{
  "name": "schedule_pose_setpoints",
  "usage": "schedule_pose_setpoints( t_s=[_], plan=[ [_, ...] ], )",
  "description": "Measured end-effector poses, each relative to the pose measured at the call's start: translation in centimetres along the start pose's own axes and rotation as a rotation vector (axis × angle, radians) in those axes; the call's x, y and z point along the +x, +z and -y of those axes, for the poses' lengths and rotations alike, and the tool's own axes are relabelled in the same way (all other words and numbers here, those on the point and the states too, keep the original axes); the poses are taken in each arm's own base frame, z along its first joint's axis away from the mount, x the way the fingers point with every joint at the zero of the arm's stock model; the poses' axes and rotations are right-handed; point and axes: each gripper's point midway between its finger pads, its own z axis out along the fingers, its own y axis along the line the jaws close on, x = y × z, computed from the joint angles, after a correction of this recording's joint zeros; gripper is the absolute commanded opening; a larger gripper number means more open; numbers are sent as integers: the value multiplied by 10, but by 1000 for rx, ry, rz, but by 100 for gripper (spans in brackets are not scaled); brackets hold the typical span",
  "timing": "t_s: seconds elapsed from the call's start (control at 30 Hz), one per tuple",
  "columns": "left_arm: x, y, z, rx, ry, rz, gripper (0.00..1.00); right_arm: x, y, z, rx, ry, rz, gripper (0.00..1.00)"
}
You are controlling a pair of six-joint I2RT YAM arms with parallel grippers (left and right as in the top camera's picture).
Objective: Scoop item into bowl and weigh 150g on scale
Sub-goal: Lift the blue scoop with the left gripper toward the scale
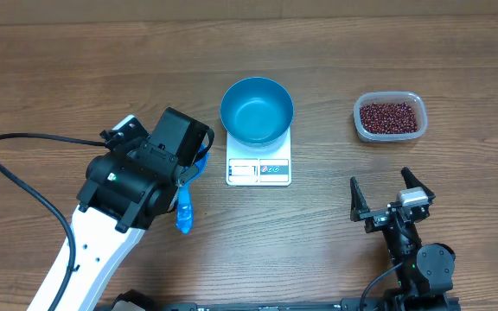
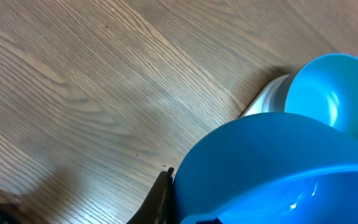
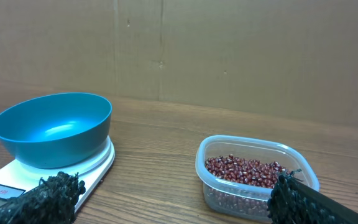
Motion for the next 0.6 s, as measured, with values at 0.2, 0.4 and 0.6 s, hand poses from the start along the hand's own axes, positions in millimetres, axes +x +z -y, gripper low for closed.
schedule_pose_setpoints(
  t_s=[0.2, 0.4, 0.6],
  plan=[
    [7, 0, 6, 27, -93, -46, 4, 0, 0, 0, 0, 0, 0, 100],
    [17, -1, 10, 41, -208, -108, 4, 0, 0, 0, 0, 0, 0, 100],
    [26, 8, 14, 3, -305, -154, 4, 0, 0, 0, 0, 0, -1, 100]
  ],
)
